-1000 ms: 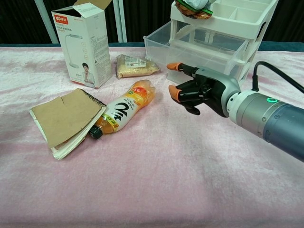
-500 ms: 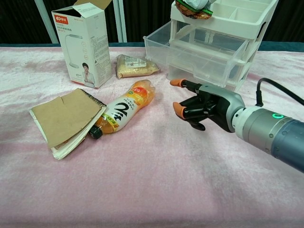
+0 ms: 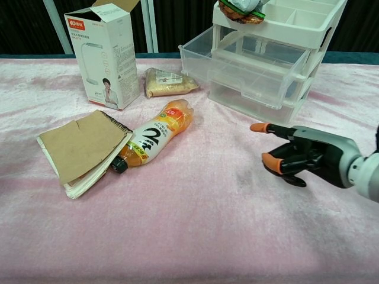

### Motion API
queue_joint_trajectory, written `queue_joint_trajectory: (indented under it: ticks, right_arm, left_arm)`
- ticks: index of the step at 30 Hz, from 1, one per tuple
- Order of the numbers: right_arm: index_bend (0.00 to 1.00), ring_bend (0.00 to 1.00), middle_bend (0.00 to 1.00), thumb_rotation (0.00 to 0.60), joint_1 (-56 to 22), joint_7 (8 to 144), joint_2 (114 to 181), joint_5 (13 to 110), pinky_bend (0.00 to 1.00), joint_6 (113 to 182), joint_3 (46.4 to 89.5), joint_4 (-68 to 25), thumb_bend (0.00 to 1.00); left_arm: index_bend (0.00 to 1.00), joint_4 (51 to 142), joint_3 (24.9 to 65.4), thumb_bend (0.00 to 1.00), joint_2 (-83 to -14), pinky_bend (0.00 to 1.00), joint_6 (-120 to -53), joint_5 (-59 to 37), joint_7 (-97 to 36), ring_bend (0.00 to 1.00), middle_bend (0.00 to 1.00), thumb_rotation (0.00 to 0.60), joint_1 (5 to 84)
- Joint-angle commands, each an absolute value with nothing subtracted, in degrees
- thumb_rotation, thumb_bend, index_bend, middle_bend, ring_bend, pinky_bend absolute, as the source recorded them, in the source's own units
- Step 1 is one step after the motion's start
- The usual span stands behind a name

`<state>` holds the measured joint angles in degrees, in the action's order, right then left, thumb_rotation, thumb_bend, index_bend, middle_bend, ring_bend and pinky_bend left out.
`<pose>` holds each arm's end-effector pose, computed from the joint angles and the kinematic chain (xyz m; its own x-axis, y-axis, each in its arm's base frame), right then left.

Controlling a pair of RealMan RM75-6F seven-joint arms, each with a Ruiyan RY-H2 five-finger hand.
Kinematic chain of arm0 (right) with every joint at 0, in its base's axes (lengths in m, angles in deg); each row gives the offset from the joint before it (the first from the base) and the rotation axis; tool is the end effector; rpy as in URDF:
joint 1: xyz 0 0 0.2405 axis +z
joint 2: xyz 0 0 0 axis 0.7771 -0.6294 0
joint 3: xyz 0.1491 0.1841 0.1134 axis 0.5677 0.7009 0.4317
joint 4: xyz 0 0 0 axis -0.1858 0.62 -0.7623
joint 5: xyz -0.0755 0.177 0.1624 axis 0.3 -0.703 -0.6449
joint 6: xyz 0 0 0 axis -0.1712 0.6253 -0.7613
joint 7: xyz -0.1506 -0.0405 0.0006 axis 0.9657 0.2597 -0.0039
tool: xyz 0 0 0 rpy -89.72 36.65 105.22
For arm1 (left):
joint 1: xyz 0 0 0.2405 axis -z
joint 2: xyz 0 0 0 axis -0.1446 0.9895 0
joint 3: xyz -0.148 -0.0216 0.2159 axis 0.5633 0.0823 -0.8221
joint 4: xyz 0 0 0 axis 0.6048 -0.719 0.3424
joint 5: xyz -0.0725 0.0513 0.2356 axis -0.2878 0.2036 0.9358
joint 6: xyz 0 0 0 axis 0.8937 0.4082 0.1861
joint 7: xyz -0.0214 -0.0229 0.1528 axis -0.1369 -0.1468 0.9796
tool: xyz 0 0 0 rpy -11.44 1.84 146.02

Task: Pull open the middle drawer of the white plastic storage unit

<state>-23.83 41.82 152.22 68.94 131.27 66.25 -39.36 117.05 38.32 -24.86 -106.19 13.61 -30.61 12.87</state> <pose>-0.1937 -0.2795 -0.0865 -0.5469 -0.5388 0.6408 -0.8256 0.2198 -0.5197 -0.3440 0.1889 0.1440 0.4636 0.0441 0.8850 0.8857 0.0057 -0.4642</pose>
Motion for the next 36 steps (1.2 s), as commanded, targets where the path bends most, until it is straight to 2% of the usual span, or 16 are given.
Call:
queue_joint_trajectory:
  ticks: [1,3,7,12,15,19,24,36]
  right_arm:
    - [0.02,0.80,0.74,0.600,-27.00,36.49,146.25,73.21,0.86,132.41,64.08,-40.46,0.53]
    - [0.02,0.78,0.71,0.600,-28.11,34.20,143.46,75.91,0.84,133.79,63.35,-40.24,0.51]
    - [0.02,0.66,0.55,0.600,-30.43,34.73,138.48,80.00,0.65,138.33,61.76,-38.15,0.37]
    - [0.02,0.39,0.26,0.600,-33.14,49.19,133.87,78.94,0.35,143.52,60.55,-36.01,0.22]
    - [0.02,0.27,0.14,0.600,-35.34,61.42,133.42,76.63,0.27,149.56,61.39,-35.43,0.15]
    - [0.02,0.24,0.11,0.600,-37.89,70.29,133.75,76.60,0.26,157.61,62.60,-35.79,0.13]
    - [0.02,0.24,0.11,0.600,-39.81,75.19,133.54,78.29,0.25,163.28,62.97,-35.47,0.13]
    - [0.02,0.23,0.11,0.600,-42.70,78.54,134.46,81.06,0.25,169.48,62.93,-36.27,0.13]
  left_arm:
    - [0.07,117.04,38.32,0.36,-24.90,0.00,-106.18,13.62,-30.39,0.00,0.02,0.600,12.90]
    - [0.07,117.12,38.33,0.36,-24.94,0.00,-106.19,13.59,-30.23,0.00,0.02,0.600,12.88]
    - [0.07,117.21,38.39,0.36,-25.01,0.00,-106.37,13.53,-30.06,0.00,0.02,0.600,12.80]
    - [0.07,117.20,38.43,0.36,-25.08,0.00,-106.48,13.52,-29.83,0.00,0.02,0.600,12.76]
    - [0.07,117.27,38.47,0.36,-25.13,0.00,-106.58,13.57,-29.66,0.00,0.02,0.600,12.76]
    - [0.07,117.41,38.68,0.36,-25.12,0.00,-106.85,13.34,-29.85,0.00,0.02,0.600,12.67]
    - [0.07,117.54,38.70,0.36,-25.02,0.00,-106.78,13.24,-30.28,0.00,0.02,0.600,12.63]
    - [0.07,118.83,38.80,0.36,-24.08,0.00,-105.41,12.68,-34.26,0.00,0.02,0.600,12.98]
